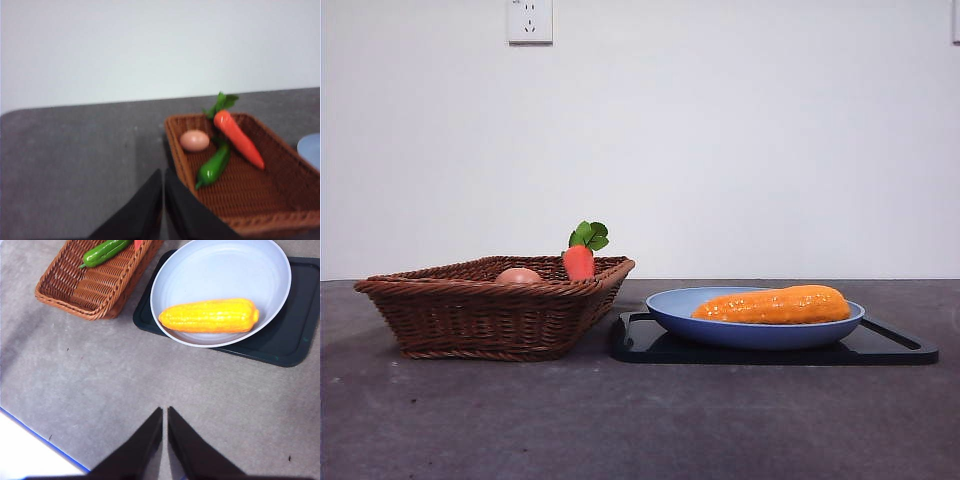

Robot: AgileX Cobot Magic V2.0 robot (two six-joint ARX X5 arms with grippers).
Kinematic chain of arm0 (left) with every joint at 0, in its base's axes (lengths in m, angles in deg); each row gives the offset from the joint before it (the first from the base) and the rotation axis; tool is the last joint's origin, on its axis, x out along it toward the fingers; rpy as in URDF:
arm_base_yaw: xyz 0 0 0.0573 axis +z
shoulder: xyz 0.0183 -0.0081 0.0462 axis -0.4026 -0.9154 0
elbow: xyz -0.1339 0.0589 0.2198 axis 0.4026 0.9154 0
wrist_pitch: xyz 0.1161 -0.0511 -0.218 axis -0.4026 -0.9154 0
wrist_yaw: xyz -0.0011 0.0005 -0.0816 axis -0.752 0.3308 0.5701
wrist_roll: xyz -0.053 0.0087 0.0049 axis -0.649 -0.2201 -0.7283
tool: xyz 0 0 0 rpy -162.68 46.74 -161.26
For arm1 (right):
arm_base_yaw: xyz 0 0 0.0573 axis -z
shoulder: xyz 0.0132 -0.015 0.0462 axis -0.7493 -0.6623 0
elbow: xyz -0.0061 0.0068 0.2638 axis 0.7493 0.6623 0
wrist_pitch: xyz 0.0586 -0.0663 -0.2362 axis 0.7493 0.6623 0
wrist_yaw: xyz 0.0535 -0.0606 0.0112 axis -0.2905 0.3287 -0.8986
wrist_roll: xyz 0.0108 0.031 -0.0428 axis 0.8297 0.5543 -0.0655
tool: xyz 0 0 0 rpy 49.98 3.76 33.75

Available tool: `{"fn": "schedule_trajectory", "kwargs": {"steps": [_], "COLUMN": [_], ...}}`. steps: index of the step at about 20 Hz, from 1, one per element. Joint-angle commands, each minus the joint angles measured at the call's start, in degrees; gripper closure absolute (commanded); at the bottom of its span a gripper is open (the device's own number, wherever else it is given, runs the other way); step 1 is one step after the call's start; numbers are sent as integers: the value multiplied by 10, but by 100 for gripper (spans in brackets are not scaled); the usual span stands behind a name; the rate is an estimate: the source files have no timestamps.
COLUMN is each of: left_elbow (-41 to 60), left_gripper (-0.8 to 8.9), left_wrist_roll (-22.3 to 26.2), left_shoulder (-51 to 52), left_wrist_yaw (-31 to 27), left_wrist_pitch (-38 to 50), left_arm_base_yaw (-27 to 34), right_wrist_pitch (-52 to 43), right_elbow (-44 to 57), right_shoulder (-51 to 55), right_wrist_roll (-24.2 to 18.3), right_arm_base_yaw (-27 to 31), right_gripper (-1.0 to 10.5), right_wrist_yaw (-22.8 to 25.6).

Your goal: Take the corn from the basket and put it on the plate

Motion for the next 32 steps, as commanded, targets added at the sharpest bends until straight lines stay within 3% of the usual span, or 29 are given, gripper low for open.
{"fn": "schedule_trajectory", "kwargs": {"steps": [1,12,29,32], "left_elbow": [29,85,85,85], "left_gripper": [807,807,807,807], "left_wrist_roll": [-7,-18,-17,-17], "left_shoulder": [25,58,58,58], "left_wrist_yaw": [-1,-1,-1,-1], "left_wrist_pitch": [1,-62,-54,-54], "left_arm_base_yaw": [2,2,2,2], "right_wrist_pitch": [-4,-4,-4,-24], "right_elbow": [-3,-3,-3,-3], "right_shoulder": [-3,-3,-3,12], "right_wrist_roll": [6,6,6,-31], "right_arm_base_yaw": [-2,-2,-2,8], "right_gripper": [945,945,945,945], "right_wrist_yaw": [1,1,1,23]}}
